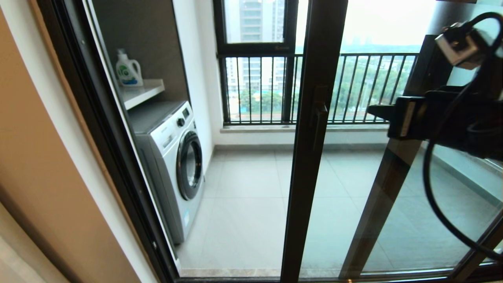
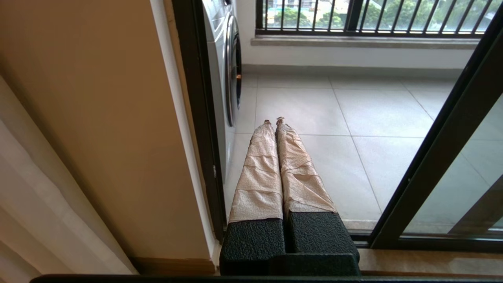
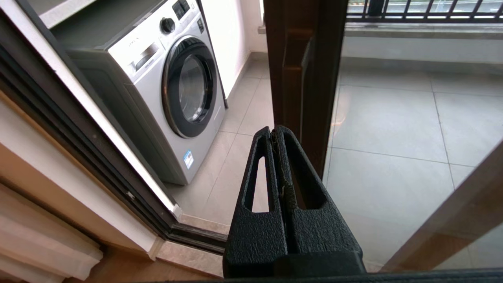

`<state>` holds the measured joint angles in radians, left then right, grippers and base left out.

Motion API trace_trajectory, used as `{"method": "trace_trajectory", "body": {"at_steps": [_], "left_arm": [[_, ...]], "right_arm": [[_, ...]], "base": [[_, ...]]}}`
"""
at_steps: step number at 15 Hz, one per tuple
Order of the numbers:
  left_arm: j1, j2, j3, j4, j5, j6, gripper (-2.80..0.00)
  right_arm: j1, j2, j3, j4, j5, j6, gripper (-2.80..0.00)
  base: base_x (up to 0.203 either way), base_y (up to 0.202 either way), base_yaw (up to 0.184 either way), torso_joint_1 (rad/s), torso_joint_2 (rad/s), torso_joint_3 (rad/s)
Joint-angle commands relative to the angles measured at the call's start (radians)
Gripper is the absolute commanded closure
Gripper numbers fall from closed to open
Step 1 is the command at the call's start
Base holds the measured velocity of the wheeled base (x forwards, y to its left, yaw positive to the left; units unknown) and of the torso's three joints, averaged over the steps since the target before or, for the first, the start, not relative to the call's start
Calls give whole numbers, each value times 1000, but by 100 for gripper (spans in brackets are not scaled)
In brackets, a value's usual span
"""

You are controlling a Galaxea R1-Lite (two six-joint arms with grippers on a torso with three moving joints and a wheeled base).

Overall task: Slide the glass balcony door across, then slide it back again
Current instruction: Open the slid door

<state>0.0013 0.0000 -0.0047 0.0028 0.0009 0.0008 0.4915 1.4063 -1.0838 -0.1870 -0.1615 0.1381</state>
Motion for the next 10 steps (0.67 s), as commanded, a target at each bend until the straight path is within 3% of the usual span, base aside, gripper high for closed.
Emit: {"method": "trace_trajectory", "body": {"at_steps": [1,3,6,10], "left_arm": [[0,2,0,0,1,-1,0],[0,2,0,0,1,-1,0],[0,2,0,0,1,-1,0],[0,2,0,0,1,-1,0]], "right_arm": [[-7,185,-20,-106,-1,-12,0],[-16,261,-65,-162,-1,-48,0],[-28,346,-114,-199,28,-39,0],[-141,423,-160,-269,34,-37,0]], "base": [[0,0,0,0,0,0],[0,0,0,0,0,0],[0,0,0,0,0,0],[0,0,0,0,0,0]]}}
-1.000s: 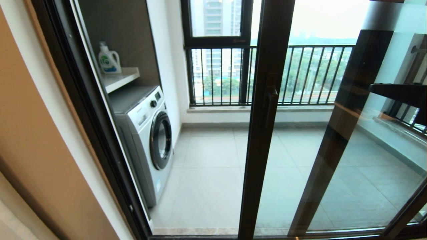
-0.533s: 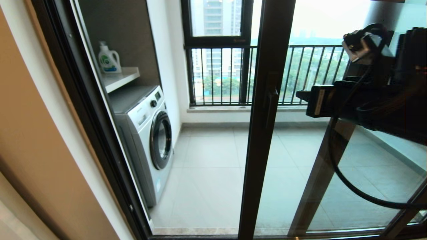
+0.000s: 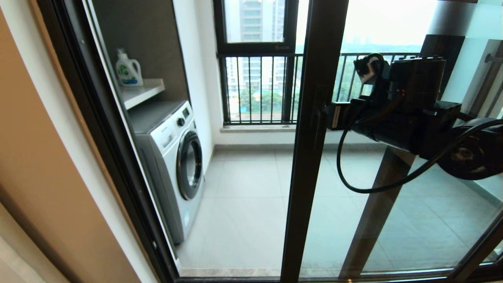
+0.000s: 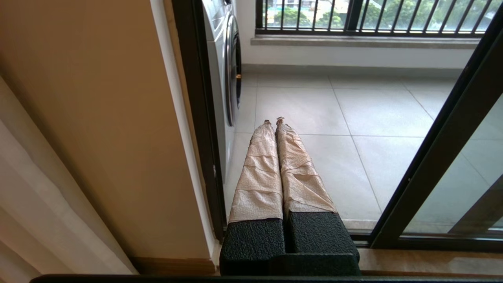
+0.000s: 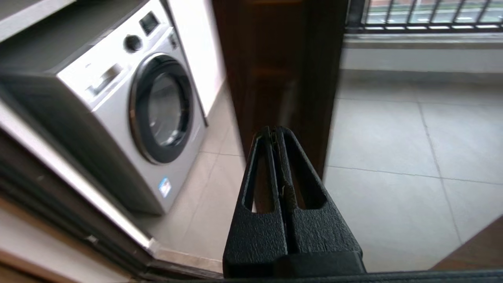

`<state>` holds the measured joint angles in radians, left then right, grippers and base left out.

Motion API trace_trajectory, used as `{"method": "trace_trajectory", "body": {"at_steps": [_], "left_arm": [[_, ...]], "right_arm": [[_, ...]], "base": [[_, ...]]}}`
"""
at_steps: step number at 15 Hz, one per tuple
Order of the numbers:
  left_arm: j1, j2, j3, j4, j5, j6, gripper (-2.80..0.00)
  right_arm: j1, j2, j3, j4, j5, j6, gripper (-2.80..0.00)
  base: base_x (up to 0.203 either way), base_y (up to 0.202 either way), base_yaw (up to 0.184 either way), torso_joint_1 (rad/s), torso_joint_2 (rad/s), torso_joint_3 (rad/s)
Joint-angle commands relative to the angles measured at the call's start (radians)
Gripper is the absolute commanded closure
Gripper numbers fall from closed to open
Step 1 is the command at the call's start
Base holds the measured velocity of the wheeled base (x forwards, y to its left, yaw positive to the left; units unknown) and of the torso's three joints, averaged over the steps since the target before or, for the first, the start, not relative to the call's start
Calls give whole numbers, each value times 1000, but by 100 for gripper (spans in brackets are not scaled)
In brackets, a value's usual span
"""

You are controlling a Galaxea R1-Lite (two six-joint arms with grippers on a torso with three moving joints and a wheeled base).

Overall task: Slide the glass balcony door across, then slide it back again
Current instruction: Open the slid door

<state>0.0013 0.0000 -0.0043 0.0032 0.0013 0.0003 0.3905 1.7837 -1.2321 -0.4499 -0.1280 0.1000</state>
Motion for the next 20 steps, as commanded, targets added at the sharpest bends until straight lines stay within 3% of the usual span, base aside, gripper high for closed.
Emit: {"method": "trace_trajectory", "body": {"at_steps": [1,6,14,20], "left_arm": [[0,2,0,0,0,0,0],[0,2,0,0,0,0,0],[0,2,0,0,0,1,0],[0,2,1,0,0,1,0]], "right_arm": [[-62,54,-13,-7,1,2,0],[-102,54,-15,-9,9,1,0],[17,-40,-7,-20,25,4,0],[-20,110,-18,-84,38,10,0]], "base": [[0,0,0,0,0,0],[0,0,0,0,0,0],[0,0,0,0,0,0],[0,0,0,0,0,0]]}}
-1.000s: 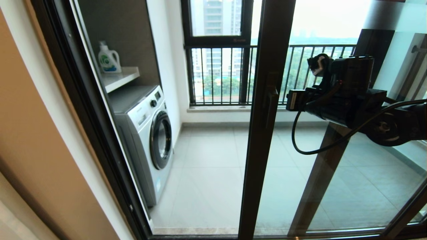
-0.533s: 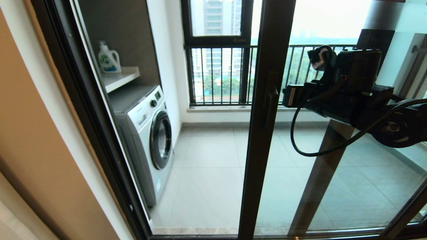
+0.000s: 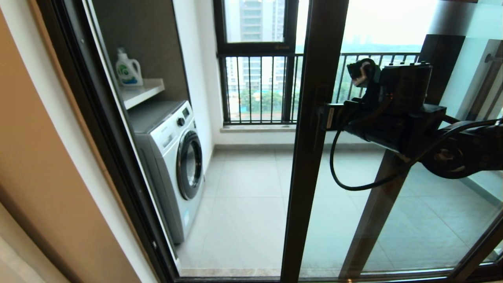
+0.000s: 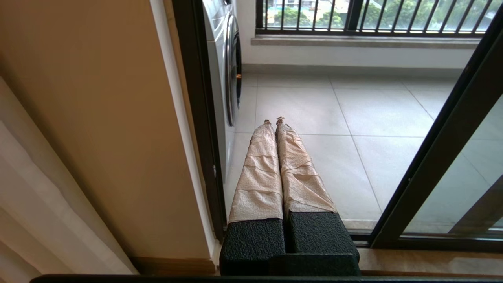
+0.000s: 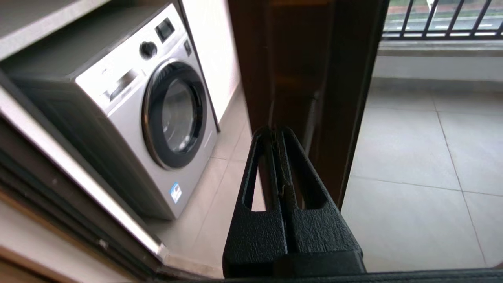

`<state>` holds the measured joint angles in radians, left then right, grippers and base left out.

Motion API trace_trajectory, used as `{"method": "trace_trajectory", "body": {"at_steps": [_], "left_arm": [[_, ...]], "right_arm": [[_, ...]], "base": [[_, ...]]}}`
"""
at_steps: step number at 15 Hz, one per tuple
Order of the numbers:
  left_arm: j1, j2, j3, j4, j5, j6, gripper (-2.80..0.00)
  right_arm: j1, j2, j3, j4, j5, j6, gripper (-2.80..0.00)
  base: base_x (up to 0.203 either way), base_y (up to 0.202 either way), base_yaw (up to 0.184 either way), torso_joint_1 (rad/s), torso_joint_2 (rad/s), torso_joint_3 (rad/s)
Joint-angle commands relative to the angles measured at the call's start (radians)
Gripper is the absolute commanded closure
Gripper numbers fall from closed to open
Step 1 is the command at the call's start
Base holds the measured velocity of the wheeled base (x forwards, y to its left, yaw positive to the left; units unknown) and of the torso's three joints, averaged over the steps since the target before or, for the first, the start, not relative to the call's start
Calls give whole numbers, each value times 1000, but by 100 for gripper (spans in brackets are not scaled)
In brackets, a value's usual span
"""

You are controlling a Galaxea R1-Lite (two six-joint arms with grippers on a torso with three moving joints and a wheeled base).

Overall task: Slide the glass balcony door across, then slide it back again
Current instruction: Open the slid door

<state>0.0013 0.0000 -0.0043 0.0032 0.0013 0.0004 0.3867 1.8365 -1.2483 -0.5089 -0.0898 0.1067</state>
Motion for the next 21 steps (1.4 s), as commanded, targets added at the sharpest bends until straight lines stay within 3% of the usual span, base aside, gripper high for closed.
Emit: {"method": "trace_trajectory", "body": {"at_steps": [1,7,14,21], "left_arm": [[0,2,0,0,0,0,0],[0,2,0,0,0,0,0],[0,2,0,0,0,0,0],[0,2,0,0,0,0,0]], "right_arm": [[-23,75,-10,-36,1,11,0],[-23,106,-54,-36,4,19,0],[40,63,-53,-40,4,21,0],[16,80,-36,-40,2,44,0]], "base": [[0,0,0,0,0,0],[0,0,0,0,0,0],[0,0,0,0,0,0],[0,0,0,0,0,0]]}}
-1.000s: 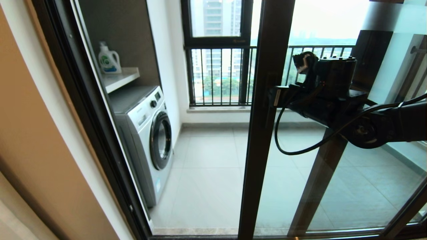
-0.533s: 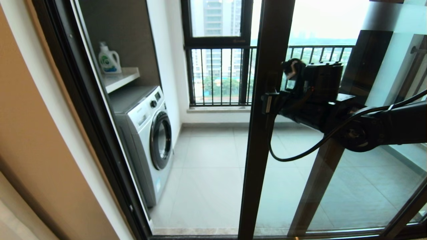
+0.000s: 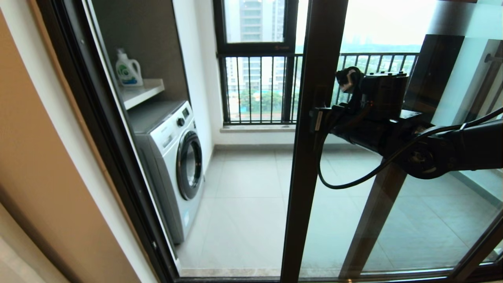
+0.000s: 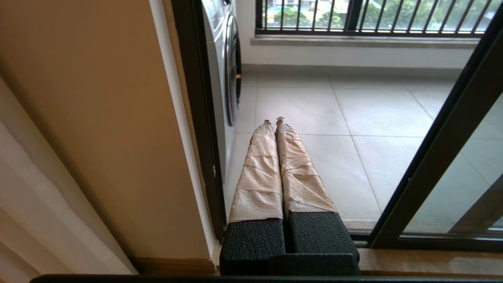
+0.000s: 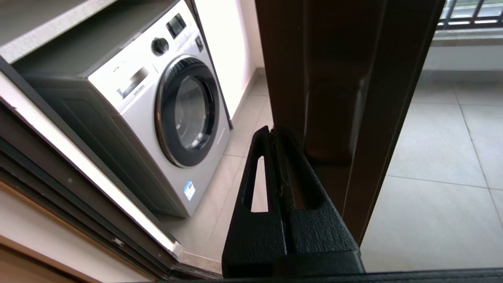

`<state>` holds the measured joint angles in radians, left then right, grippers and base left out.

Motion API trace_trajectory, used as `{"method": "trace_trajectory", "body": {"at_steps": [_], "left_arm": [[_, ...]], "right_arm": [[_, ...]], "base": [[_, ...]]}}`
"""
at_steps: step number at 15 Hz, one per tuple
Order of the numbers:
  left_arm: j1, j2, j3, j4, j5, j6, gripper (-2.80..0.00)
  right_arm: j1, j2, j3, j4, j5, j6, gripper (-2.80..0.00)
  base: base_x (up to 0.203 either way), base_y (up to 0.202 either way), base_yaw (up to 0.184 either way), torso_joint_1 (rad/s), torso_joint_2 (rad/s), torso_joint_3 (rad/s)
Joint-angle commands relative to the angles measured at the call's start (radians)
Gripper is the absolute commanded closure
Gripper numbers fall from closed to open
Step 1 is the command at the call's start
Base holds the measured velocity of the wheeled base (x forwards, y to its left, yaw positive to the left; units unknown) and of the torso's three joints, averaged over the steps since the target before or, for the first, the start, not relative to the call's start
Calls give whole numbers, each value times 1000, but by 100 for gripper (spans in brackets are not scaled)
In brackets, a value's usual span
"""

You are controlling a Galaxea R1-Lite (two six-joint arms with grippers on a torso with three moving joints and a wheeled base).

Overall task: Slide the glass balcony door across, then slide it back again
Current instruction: Open the slid door

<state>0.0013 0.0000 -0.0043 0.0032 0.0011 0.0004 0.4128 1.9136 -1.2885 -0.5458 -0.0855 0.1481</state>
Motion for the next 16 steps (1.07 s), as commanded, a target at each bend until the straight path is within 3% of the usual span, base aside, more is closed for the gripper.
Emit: {"method": "trace_trajectory", "body": {"at_steps": [1,16], "left_arm": [[0,2,0,0,0,0,0],[0,2,0,0,0,1,0]], "right_arm": [[-15,5,12,-3,-2,2,0],[-104,-28,40,-8,0,1,0]], "base": [[0,0,0,0,0,0],[0,0,0,0,0,0]]}}
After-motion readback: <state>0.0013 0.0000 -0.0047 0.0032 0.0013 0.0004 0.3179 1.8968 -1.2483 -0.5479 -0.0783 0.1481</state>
